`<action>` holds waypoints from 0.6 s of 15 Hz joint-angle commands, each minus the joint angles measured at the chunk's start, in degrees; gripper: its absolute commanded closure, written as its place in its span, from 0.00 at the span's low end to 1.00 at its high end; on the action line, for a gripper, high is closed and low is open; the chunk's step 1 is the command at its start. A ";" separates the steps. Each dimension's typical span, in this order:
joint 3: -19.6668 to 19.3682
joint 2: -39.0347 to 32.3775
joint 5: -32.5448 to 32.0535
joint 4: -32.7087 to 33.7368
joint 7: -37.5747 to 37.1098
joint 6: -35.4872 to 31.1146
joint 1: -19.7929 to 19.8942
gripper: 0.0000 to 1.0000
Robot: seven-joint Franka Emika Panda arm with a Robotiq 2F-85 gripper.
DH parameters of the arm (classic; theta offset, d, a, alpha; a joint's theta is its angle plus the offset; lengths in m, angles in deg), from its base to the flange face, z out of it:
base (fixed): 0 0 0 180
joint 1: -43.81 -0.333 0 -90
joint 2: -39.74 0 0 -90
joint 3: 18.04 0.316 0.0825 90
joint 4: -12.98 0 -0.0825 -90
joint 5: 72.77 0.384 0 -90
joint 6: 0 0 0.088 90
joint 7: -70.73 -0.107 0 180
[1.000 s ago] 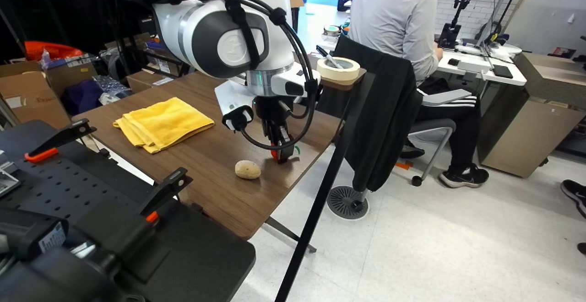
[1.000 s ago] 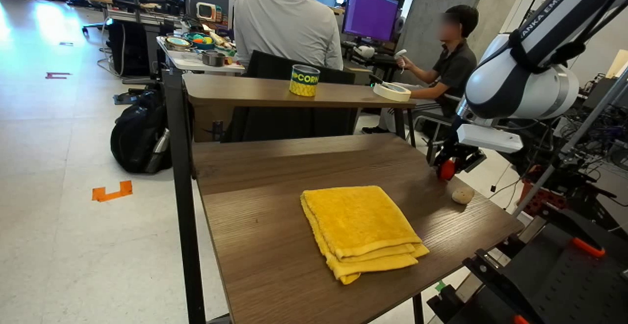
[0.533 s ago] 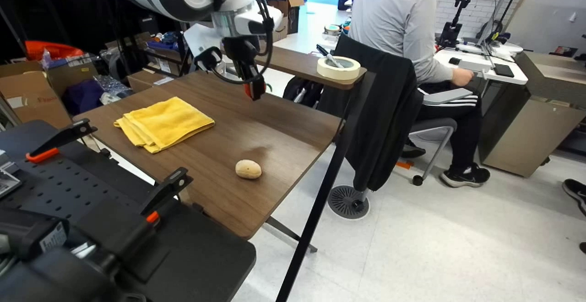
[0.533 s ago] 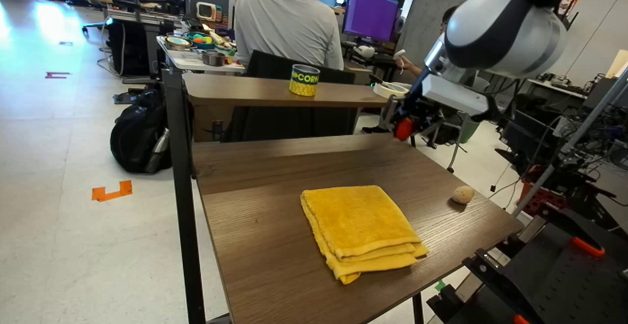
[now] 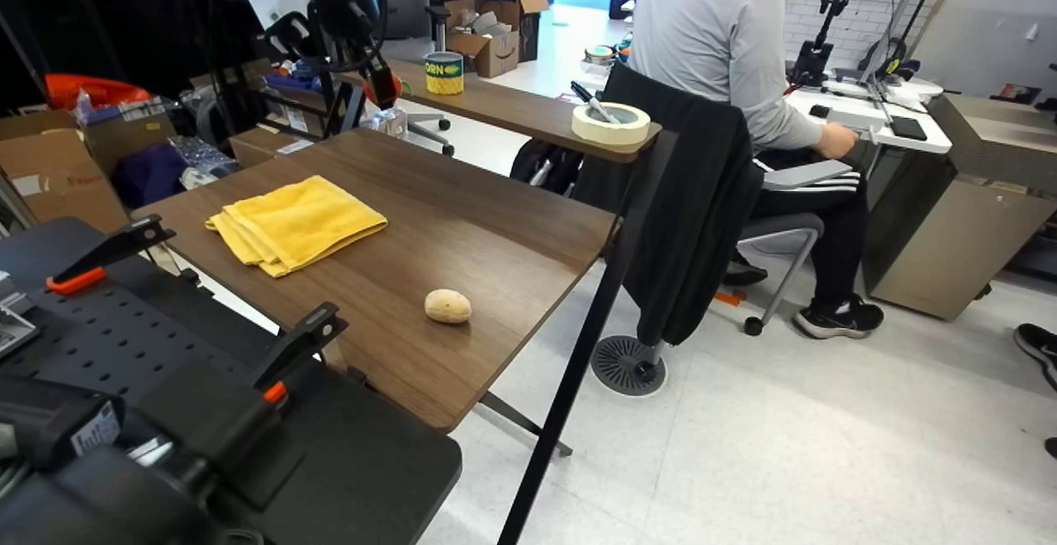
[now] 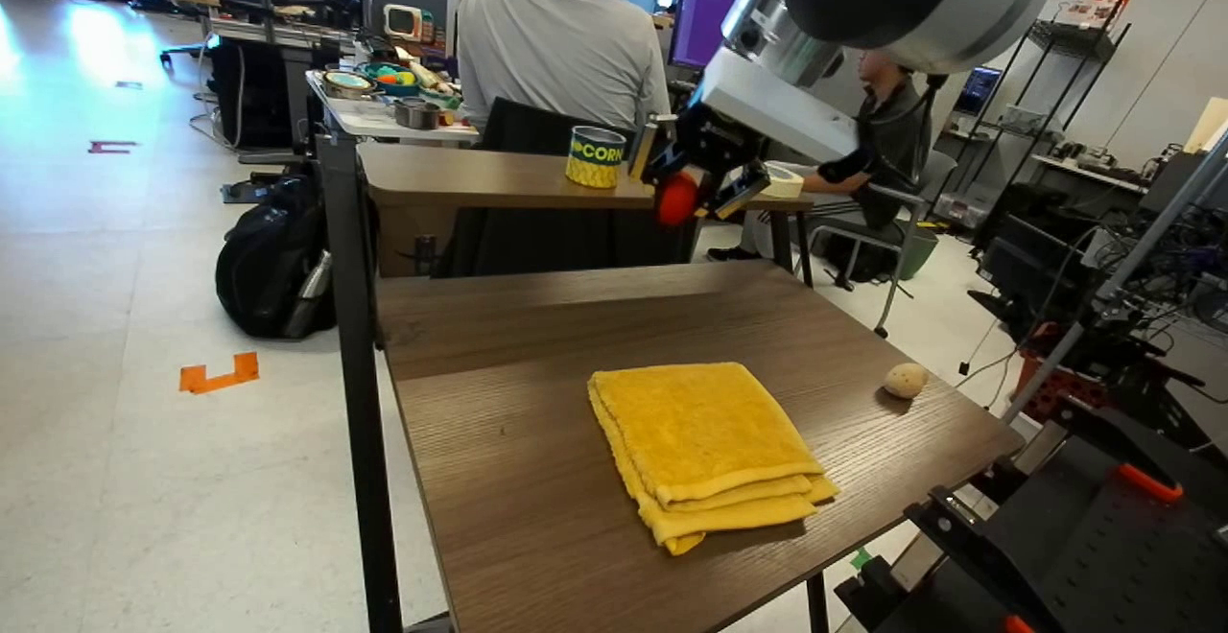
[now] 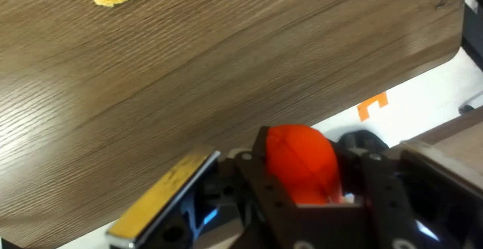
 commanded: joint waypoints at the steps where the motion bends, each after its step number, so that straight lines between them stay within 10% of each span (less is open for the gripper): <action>1: -2.04 -2.41 -1.88 3.35 -1.73 2.83 -3.33 0.94; 6: 0.70 1.32 -4.08 -5.43 14.08 6.21 6.46 0.94; 9: -5.10 -2.79 -9.16 -7.99 17.38 4.70 8.15 0.94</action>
